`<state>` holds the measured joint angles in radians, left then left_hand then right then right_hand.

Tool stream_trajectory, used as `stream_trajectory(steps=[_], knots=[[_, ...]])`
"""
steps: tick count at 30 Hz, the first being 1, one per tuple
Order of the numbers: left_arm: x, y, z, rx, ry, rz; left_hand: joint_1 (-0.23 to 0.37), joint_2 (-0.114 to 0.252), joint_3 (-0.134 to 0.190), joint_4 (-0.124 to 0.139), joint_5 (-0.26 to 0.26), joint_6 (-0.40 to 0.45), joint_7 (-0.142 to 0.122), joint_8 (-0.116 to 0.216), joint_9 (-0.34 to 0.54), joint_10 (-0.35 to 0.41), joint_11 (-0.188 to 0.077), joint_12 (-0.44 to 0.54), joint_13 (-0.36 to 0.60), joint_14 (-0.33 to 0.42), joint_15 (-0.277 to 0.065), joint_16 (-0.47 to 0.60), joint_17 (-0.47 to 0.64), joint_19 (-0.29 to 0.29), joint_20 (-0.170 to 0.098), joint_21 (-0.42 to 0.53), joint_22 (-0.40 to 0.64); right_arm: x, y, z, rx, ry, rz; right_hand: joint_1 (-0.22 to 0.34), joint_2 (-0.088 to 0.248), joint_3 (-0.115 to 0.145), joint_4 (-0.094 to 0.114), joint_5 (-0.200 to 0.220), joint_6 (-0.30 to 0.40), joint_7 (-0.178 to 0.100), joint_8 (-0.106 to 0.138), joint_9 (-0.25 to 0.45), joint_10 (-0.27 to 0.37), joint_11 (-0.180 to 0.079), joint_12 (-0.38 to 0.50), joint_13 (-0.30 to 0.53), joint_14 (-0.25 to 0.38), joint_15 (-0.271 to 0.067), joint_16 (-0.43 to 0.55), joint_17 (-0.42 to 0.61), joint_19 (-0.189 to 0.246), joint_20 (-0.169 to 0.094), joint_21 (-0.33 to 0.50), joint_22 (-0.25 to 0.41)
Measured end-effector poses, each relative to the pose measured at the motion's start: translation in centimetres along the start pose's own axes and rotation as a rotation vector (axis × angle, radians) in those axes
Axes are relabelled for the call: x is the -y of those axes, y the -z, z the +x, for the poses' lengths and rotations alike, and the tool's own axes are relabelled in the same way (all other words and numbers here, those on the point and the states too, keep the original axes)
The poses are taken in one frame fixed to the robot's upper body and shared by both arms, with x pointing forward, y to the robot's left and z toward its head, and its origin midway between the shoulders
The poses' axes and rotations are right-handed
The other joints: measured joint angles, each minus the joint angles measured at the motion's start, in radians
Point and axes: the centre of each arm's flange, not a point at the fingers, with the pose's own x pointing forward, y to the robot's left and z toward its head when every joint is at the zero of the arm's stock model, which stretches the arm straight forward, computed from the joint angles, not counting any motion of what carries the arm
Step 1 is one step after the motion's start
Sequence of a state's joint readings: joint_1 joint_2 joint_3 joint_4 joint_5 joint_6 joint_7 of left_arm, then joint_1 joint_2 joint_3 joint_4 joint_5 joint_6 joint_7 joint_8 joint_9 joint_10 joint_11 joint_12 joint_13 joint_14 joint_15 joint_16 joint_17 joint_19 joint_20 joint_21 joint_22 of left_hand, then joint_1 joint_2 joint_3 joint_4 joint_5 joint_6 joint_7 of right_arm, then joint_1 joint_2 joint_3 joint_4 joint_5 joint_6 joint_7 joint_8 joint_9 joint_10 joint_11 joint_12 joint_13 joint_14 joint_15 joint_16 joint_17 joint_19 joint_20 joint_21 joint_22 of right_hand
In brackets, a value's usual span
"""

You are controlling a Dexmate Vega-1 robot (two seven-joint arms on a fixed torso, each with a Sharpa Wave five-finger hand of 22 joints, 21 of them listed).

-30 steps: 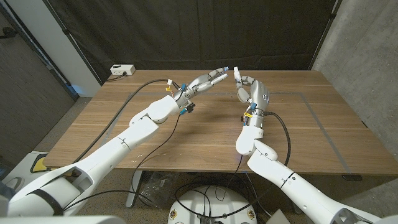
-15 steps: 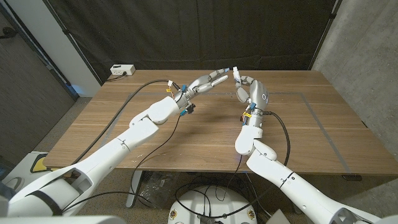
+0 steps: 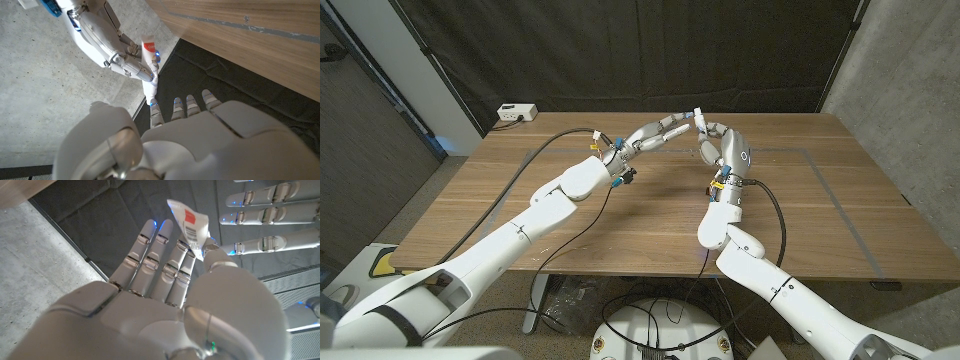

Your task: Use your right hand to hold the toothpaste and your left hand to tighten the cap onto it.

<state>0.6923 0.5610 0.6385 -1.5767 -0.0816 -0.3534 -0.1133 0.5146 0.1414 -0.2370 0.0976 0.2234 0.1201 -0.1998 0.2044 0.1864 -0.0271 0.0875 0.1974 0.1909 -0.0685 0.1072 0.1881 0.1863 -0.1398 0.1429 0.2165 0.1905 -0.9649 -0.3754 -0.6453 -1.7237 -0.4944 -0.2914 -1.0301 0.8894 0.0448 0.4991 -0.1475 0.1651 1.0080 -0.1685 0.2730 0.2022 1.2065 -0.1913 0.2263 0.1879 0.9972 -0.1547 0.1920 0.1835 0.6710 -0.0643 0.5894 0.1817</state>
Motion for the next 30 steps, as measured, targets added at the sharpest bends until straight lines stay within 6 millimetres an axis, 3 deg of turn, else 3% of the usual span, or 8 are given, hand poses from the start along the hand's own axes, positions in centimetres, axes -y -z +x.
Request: stream_trajectory(steps=[30], knots=[[0.4,0.0,1.1,0.012,0.029,-0.01,0.009,-0.009,0.0,0.0,0.0,0.011,0.0,0.0,0.0,0.004,-0.004,0.0,0.0,0.004,-0.004,0.0,0.0,0.0,0.0,0.0,0.0,0.8,0.0,-0.3,0.014,0.015,0.012,-0.002,-0.002,0.0,0.0,0.002,0.001,-0.001,0.001,0.0,0.006,-0.006,-0.004,0.0,0.0,0.0,0.0,0.0,0.0,0.0,0.0,0.0]])
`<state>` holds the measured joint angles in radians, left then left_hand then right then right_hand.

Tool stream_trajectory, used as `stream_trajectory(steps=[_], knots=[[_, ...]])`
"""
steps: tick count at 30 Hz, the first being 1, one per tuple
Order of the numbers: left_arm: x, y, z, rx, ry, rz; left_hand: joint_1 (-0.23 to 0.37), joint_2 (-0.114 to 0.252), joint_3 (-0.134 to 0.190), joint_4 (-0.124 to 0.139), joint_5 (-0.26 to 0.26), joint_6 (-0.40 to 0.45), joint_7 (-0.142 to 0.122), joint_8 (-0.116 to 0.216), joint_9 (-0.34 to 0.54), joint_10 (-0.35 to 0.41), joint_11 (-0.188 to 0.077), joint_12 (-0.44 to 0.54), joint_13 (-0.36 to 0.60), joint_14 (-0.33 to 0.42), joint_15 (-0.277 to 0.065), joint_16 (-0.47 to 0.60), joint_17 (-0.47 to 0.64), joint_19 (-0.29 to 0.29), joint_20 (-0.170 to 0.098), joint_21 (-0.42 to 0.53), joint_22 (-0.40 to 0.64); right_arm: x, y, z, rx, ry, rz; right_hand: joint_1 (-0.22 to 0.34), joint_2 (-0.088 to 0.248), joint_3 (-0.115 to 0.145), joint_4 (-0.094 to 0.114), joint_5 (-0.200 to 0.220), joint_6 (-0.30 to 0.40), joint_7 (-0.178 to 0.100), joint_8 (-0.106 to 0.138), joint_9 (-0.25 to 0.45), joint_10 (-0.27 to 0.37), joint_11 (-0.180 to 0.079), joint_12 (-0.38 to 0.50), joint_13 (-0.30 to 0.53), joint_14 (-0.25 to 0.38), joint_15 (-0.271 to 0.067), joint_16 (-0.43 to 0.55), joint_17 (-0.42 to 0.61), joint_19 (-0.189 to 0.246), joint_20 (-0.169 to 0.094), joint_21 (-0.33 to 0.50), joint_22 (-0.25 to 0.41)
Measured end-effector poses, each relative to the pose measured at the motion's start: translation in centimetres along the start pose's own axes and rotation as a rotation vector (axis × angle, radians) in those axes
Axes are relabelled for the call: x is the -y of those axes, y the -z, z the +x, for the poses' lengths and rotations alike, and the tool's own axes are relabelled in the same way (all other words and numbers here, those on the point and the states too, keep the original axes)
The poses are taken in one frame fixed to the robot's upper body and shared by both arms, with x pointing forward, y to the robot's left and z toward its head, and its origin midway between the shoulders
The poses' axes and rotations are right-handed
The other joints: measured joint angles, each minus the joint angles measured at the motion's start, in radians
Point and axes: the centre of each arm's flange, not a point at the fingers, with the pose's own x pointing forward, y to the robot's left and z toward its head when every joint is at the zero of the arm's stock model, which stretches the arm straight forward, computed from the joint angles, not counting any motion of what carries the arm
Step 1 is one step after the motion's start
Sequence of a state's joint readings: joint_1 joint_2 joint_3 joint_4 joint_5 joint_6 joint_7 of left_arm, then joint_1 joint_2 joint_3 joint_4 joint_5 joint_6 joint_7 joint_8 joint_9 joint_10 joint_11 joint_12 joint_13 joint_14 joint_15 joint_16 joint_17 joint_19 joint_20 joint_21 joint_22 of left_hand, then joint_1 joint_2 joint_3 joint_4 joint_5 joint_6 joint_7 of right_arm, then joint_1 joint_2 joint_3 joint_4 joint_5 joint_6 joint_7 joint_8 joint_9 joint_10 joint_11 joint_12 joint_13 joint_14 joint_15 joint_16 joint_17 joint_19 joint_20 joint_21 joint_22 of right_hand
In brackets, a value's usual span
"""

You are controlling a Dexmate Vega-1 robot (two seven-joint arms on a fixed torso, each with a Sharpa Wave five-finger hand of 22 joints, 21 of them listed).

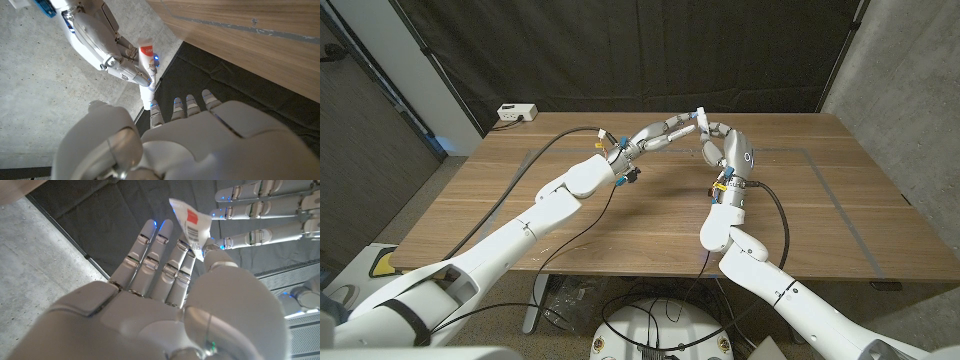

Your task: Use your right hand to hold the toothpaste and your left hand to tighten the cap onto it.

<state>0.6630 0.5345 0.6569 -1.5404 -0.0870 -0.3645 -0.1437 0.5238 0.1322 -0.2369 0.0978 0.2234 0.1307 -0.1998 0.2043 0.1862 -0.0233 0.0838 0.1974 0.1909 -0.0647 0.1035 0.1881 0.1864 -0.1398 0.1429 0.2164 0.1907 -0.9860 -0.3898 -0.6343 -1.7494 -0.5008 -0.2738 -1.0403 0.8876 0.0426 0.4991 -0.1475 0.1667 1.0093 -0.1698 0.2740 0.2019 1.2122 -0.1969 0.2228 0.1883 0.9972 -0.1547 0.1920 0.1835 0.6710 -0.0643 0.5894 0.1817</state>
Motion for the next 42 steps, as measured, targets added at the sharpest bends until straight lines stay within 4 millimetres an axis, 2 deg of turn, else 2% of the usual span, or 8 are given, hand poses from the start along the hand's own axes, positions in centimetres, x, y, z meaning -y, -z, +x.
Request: stream_trajectory(steps=[18,39,42], knots=[[-0.2,0.5,0.9,0.003,0.022,-0.033,0.0,0.0,0.0,0.0,0.0,0.004,0.004,0.0,0.0,-0.004,-0.004,0.0,0.0,0.0,0.0,0.0,0.0,0.0,0.0,0.0,0.0,1.0,0.2,-0.1,-0.006,0.027,0.002,0.005,0.0,0.0,0.0,-0.001,0.006,0.006,-0.001,0.001,0.0,0.0,0.0,0.0,0.0,0.0,0.0,0.0,0.0,0.0,0.0,0.0],[-0.2,-0.1,-0.9,0.009,-0.038,-0.022,0.002,0.002,0.0,0.0,0.0,0.011,0.004,0.0,0.0,0.002,-0.009,0.007,0.0,0.005,-0.005,0.0,0.0,0.0,0.0,0.0,0.0,0.6,0.5,0.0,-0.017,0.015,-0.004,0.005,0.0,0.0,0.0,-0.002,0.006,0.006,-0.005,0.0,0.0,0.0,0.0,0.0,0.0,0.0,0.0,0.0,0.0,0.0,0.0,0.0],[-0.2,-0.2,-0.9,0.015,-0.046,-0.012,0.003,0.003,0.0,0.0,0.0,-0.013,-0.005,-0.014,0.0,0.002,-0.009,0.007,0.0,0.005,-0.005,0.0,0.0,0.0,0.0,0.0,0.0,0.5,0.5,-0.1,-0.018,0.012,-0.004,0.004,0.0,0.0,0.0,-0.002,0.006,0.005,-0.007,0.0,0.0,0.0,0.0,0.0,0.0,0.0,0.0,0.0,0.0,0.0,0.0,0.0]])
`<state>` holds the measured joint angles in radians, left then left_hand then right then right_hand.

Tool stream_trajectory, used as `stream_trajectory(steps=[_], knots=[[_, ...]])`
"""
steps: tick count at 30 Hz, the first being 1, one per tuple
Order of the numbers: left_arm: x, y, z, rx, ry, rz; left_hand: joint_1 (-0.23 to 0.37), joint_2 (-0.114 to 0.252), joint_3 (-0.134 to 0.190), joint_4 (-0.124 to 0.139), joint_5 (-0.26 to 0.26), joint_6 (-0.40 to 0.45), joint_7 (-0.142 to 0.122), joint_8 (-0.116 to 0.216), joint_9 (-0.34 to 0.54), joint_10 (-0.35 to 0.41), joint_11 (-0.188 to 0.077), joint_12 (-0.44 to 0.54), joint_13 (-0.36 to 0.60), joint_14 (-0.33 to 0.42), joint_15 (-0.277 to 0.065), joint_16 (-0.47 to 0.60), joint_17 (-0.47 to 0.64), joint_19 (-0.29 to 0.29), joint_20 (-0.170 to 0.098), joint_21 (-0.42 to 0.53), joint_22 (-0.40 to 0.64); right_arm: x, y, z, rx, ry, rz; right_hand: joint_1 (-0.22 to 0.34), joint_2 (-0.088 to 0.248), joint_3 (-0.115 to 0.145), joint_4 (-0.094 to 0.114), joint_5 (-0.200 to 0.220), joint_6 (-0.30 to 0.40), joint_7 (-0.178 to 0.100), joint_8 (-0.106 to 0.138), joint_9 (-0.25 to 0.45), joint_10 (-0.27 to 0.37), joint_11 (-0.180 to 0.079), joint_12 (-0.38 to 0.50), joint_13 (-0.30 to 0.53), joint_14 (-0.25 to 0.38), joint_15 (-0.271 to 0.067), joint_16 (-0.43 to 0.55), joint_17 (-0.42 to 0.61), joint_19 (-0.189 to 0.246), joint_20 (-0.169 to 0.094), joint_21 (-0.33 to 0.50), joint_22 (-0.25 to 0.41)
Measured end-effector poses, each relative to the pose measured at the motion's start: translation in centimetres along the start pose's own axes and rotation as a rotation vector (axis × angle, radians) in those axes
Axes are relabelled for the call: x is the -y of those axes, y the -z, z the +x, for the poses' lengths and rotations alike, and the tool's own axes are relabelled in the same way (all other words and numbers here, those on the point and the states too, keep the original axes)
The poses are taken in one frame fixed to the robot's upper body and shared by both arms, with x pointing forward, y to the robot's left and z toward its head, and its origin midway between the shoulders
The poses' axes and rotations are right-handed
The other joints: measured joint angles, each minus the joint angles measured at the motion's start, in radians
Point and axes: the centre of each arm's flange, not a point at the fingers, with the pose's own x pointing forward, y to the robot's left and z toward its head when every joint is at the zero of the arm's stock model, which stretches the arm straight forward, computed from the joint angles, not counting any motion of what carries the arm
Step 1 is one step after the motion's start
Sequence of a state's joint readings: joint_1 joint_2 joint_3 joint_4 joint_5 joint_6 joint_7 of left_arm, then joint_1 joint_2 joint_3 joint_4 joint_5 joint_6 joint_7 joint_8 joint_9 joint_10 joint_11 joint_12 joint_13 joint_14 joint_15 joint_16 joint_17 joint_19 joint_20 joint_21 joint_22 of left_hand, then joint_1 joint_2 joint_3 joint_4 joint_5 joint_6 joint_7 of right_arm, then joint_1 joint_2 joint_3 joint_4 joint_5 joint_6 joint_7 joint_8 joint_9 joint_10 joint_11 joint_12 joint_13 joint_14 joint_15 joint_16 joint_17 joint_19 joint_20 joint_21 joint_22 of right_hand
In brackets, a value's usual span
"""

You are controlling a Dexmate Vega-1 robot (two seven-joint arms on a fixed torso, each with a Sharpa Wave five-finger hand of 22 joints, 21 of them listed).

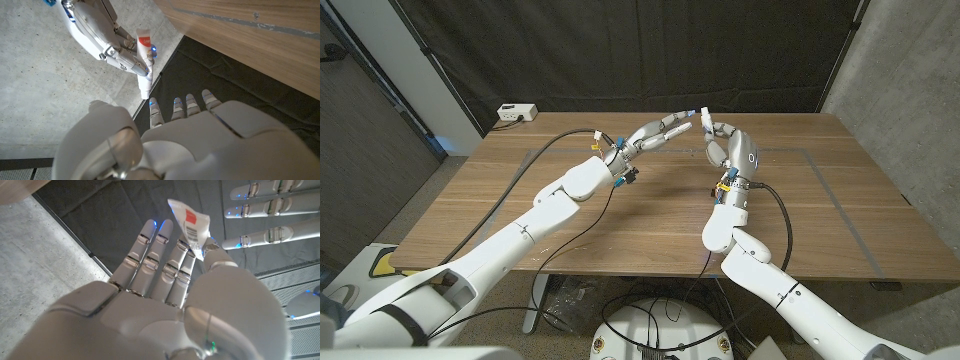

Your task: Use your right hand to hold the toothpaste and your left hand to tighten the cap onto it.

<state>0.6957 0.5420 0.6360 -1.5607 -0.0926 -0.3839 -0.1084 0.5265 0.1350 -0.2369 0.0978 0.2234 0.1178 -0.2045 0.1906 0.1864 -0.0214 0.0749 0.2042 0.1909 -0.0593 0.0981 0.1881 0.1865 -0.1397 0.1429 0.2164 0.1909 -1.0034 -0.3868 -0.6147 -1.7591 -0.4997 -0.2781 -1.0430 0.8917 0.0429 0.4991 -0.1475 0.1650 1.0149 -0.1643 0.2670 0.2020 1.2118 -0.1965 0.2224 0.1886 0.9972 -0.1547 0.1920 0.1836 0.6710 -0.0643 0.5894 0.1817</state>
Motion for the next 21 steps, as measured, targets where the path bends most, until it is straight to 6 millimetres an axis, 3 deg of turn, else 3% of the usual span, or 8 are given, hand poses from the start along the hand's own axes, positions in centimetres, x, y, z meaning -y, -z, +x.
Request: stream_trajectory(steps=[6,21], knots=[[0.13,-0.27,-0.03,0.011,-0.01,0.019,0.008,0.008,0.0,0.0,0.0,-0.067,-0.009,-0.017,0.0,-0.001,-0.012,0.0,0.0,-0.002,-0.013,0.0,0.0,0.0,0.0,0.0,0.0,-0.08,0.1,-0.19,-0.004,-0.006,-0.006,-0.004,0.004,0.0,0.0,-0.001,0.0,0.0,-0.001,0.0,0.0,0.0,0.0,-0.001,0.0,0.0,0.0,0.0,0.0,0.0,0.0,0.0],[0.37,-0.53,0.05,0.019,-0.011,0.048,0.012,0.004,0.0,0.0,0.0,-0.068,-0.011,-0.017,0.0,-0.002,-0.012,0.0,0.0,-0.002,-0.013,0.0,0.0,0.0,0.0,0.0,0.0,0.08,-0.05,-0.41,-0.002,-0.007,-0.008,-0.005,0.005,0.0,0.0,0.002,0.0,0.0,-0.003,0.001,-0.002,0.002,0.0,-0.001,0.0,0.0,0.0,0.0,0.0,0.0,0.0,0.0]])
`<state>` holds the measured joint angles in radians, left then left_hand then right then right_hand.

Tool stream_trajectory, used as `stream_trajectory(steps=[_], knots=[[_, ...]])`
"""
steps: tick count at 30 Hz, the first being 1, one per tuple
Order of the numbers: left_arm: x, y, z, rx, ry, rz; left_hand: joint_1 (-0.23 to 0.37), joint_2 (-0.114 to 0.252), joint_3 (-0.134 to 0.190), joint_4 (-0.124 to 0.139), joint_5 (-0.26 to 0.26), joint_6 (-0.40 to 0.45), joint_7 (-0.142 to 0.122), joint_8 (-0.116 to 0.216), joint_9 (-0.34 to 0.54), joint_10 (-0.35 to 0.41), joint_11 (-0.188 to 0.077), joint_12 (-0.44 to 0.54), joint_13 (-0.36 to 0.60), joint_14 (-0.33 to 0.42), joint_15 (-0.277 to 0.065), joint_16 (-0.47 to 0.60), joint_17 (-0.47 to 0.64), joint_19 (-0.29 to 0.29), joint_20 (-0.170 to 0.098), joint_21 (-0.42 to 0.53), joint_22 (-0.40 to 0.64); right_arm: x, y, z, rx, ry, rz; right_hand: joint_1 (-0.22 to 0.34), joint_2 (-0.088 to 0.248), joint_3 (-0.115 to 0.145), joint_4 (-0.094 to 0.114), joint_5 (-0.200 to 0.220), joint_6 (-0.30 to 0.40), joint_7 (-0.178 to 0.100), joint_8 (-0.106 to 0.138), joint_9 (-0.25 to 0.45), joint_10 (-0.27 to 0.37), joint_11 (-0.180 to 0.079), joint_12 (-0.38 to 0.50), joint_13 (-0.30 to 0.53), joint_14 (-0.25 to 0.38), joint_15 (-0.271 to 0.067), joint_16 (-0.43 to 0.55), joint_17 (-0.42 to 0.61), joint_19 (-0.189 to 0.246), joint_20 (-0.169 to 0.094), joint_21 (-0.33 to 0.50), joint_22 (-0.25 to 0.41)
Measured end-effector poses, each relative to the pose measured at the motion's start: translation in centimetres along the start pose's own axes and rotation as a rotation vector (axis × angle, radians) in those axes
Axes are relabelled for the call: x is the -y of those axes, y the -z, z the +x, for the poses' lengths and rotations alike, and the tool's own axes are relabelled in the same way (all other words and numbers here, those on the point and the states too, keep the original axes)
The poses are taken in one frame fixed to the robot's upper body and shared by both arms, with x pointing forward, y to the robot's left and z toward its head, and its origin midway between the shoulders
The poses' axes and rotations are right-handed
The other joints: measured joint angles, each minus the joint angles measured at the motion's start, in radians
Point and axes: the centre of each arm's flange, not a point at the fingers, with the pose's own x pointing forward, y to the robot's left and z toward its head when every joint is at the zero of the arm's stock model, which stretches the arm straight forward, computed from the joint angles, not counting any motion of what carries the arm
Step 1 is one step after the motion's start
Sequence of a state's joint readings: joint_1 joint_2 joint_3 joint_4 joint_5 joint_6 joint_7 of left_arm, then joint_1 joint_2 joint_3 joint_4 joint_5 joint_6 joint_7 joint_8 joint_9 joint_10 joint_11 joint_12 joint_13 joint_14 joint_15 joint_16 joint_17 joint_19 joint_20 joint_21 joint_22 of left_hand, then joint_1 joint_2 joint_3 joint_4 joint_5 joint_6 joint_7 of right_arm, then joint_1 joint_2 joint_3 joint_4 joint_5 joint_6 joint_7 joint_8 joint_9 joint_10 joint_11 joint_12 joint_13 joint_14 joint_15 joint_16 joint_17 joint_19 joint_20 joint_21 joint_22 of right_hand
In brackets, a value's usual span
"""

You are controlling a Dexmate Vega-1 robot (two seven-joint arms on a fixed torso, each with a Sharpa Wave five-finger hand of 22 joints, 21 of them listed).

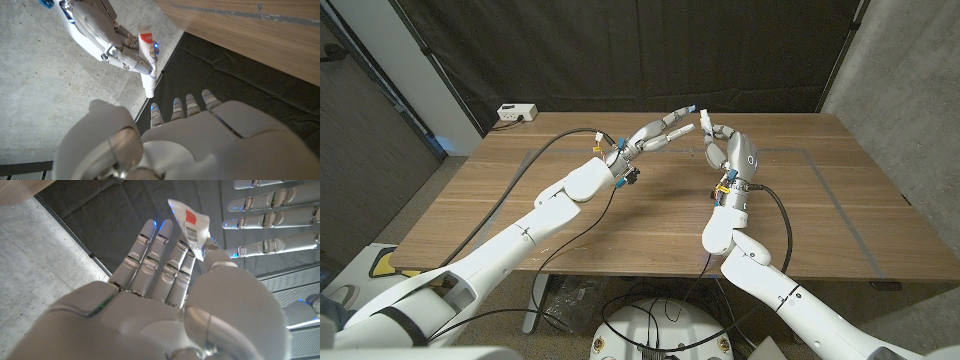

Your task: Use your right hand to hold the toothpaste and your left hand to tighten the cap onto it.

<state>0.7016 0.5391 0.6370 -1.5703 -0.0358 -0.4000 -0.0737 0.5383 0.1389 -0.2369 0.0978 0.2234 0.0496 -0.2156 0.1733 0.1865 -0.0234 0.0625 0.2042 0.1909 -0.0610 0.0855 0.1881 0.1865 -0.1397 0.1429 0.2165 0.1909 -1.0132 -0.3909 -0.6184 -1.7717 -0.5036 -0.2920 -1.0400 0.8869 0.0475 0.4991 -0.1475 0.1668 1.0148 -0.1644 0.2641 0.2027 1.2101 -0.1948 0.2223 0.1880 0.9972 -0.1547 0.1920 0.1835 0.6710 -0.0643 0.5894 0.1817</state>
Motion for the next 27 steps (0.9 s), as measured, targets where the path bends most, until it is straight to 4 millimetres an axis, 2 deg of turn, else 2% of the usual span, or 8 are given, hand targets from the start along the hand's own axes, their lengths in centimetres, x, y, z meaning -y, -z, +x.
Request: stream_trajectory(steps=[20,27], knots=[[0.44,-0.1,0.01,-0.003,0.002,0.004,0.0,0.0,0.0,0.0,0.0,0.024,0.005,0.016,0.0,-0.004,-0.004,0.0,0.0,0.0,0.0,0.0,0.0,-0.004,-0.004,0.0,0.0,0.07,-0.19,0.03,0.008,0.005,0.009,-0.005,-0.005,0.0,0.0,-0.001,0.0,0.0,0.003,-0.001,0.0,0.0,0.0,0.001,0.0,0.0,0.0,0.0,0.0,0.0,0.0,0.0],[0.55,-0.03,0.03,-0.008,0.004,0.004,0.0,0.0,0.0,0.0,0.0,0.031,-0.002,0.016,0.0,-0.004,-0.004,0.0,0.0,0.0,0.0,0.0,0.0,-0.004,-0.004,0.0,0.0,0.12,-0.24,0.08,0.011,0.006,0.01,-0.003,-0.004,0.0,0.0,-0.002,0.0,0.0,0.003,-0.001,0.0,0.0,0.0,0.001,0.0,0.0,0.0,0.0,0.0,0.0,0.0,0.0]])
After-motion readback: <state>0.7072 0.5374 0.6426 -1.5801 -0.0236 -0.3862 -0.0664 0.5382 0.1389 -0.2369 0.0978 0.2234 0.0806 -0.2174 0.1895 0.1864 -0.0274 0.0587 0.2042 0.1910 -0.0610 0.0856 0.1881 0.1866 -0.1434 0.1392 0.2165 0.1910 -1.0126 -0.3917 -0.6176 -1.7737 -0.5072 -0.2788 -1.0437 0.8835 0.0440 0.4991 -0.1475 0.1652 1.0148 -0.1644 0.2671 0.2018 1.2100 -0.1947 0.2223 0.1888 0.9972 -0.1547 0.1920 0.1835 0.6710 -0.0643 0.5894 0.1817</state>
